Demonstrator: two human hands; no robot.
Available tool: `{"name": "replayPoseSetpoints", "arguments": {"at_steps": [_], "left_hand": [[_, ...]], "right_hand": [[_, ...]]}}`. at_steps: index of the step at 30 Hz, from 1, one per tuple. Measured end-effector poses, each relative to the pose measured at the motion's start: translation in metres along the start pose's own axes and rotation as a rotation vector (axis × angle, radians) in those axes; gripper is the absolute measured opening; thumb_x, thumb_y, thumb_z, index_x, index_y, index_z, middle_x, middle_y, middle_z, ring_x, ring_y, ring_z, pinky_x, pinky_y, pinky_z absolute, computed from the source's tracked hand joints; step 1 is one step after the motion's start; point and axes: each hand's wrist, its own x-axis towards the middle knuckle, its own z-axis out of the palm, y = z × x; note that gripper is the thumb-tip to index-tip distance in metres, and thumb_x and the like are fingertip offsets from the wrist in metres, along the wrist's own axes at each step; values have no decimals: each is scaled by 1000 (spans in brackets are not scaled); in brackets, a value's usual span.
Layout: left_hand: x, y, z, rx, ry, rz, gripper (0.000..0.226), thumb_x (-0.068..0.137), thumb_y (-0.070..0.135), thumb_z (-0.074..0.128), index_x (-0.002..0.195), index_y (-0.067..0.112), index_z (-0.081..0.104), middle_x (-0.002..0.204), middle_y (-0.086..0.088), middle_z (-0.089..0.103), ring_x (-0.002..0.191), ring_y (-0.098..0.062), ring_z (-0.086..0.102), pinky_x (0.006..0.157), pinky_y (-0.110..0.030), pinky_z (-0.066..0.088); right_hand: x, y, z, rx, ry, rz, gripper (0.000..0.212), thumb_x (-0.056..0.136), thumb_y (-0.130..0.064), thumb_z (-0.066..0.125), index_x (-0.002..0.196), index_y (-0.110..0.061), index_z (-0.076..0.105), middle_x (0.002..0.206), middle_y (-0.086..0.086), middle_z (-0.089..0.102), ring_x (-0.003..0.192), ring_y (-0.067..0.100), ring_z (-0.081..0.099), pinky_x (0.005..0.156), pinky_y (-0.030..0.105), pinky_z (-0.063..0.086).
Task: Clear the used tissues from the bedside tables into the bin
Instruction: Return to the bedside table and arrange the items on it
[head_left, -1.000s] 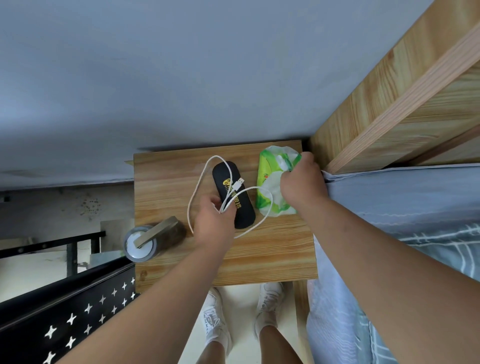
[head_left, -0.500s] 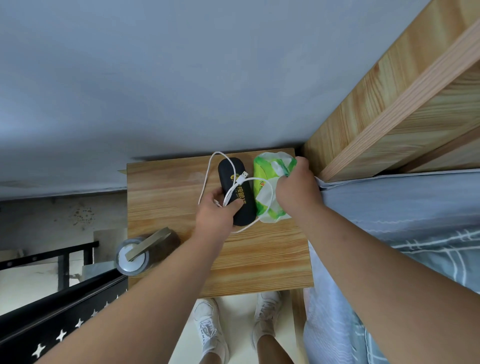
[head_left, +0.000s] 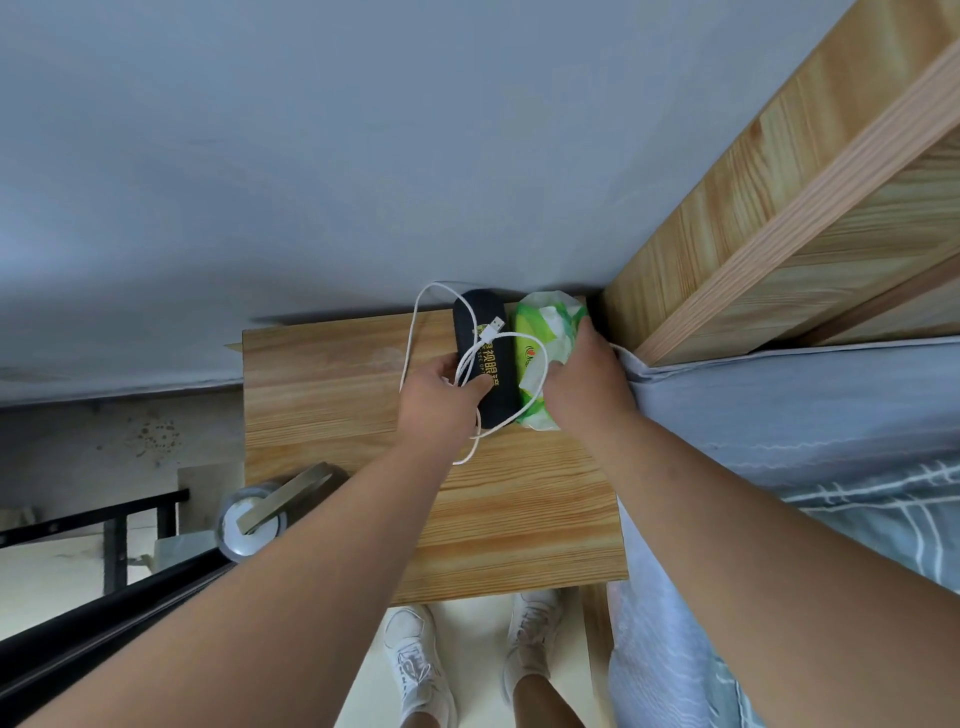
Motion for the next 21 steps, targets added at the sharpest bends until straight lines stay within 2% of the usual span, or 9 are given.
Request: {"name": "replayPoseSetpoints", "arguments": {"at_steps": [3, 5, 7, 8, 14, 17, 21], "left_hand": [[-1, -2, -4, 38, 18, 17, 22, 93, 21, 79, 114, 24, 75, 84, 5, 75, 72, -23, 76, 75, -39, 67], [-2, -5, -9, 61, 63, 22, 4, 98, 25, 73, 99, 28, 76, 82, 4, 72, 76, -27, 74, 80, -45, 66], [-3, -10, -14, 81, 118, 30, 25, 103, 26, 65, 79, 27, 70, 74, 0, 68, 75, -30, 68, 82, -49, 61], [-4, -13, -16, 83, 132, 28, 28, 105, 26, 61, 77, 24, 68, 71, -2, 65, 73, -31, 64, 80, -49, 60], [-10, -25, -32, 32, 266, -26, 14, 109, 33, 52, 108, 34, 65, 89, -3, 69, 76, -24, 63, 66, -36, 52], [-4, -22, -36, -20, 368, -89, 20, 110, 24, 49, 117, 38, 61, 95, 1, 67, 81, -20, 66, 62, -32, 50], [8, -15, -33, -126, 456, -177, 30, 107, 15, 50, 124, 39, 57, 91, 4, 62, 74, -16, 62, 53, -27, 43]], "right_hand": [[1, 2, 1, -12, 7, -9, 69, 98, -5, 51, 161, -8, 25, 157, 16, 44, 146, 36, 40, 118, 47, 38], [1, 1, -1, 30, 9, 16, 71, 98, -5, 52, 162, -11, 24, 156, 15, 45, 144, 35, 42, 116, 47, 41], [0, 0, -2, 95, 13, 54, 77, 97, -7, 53, 165, -15, 18, 160, 14, 42, 144, 34, 43, 115, 44, 43], [-1, -2, -2, 122, 20, 71, 80, 96, -9, 54, 166, -16, 15, 162, 13, 39, 145, 34, 42, 114, 43, 43], [-7, -6, -6, 170, 51, 63, 72, 92, -11, 57, 159, -17, 31, 153, 12, 49, 137, 34, 50, 109, 42, 47], [-11, -5, -6, 163, 46, 34, 64, 91, -10, 57, 152, -18, 40, 146, 10, 55, 132, 34, 54, 105, 43, 49], [-11, -4, -6, 164, 42, 24, 63, 91, -11, 58, 152, -18, 41, 145, 10, 56, 131, 33, 55, 105, 44, 50]]}}
